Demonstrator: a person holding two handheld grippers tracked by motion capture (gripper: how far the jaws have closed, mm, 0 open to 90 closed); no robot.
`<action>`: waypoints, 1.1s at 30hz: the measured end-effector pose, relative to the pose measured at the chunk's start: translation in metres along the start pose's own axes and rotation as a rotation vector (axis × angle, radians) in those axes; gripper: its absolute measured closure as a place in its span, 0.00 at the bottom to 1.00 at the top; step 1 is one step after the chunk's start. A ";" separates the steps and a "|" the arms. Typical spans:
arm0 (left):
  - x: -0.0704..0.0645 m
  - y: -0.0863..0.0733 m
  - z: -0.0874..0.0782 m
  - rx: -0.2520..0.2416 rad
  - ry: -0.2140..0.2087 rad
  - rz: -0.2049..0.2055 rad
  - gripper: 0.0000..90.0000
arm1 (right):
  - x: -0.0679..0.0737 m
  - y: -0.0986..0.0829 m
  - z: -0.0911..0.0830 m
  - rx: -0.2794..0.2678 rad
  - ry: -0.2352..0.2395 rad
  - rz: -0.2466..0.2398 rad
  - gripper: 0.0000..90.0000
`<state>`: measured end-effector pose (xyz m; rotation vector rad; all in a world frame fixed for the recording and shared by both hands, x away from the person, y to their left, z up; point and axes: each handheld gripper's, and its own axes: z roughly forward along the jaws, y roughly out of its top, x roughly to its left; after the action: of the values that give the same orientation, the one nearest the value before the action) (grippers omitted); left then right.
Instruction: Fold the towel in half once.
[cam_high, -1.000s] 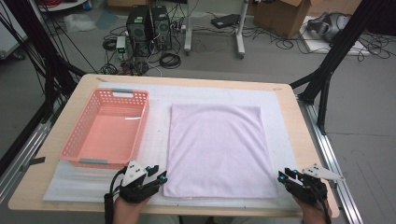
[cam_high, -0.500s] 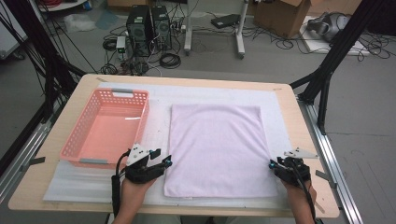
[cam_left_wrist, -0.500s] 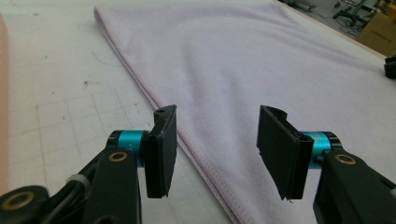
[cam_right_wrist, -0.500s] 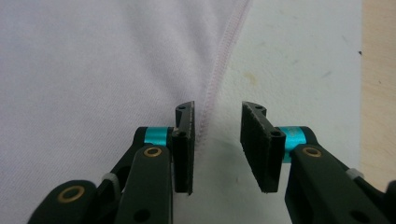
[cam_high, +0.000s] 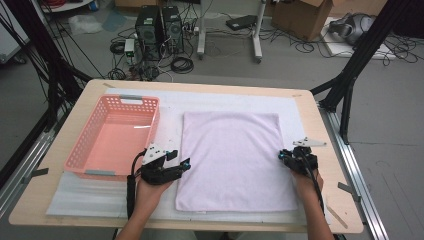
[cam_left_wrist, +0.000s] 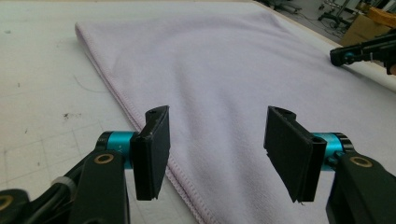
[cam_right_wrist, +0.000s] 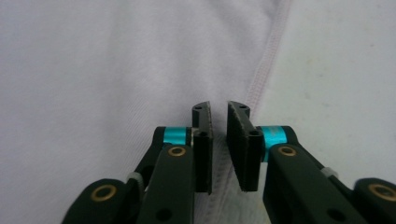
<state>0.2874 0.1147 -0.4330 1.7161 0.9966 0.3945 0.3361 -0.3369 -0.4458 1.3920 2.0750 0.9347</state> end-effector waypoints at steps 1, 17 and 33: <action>0.001 -0.001 0.000 0.000 -0.003 0.000 0.45 | -0.002 0.001 -0.001 0.008 -0.019 0.010 0.93; 0.005 0.002 -0.002 -0.038 -0.046 0.024 0.28 | -0.014 -0.036 -0.067 -0.195 0.045 0.026 0.45; 0.004 0.002 0.001 -0.041 -0.071 0.019 0.20 | -0.017 -0.039 -0.074 -0.241 0.098 -0.008 0.24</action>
<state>0.2913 0.1174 -0.4320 1.6924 0.9155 0.3619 0.2668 -0.3826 -0.4264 1.2344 1.9584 1.2269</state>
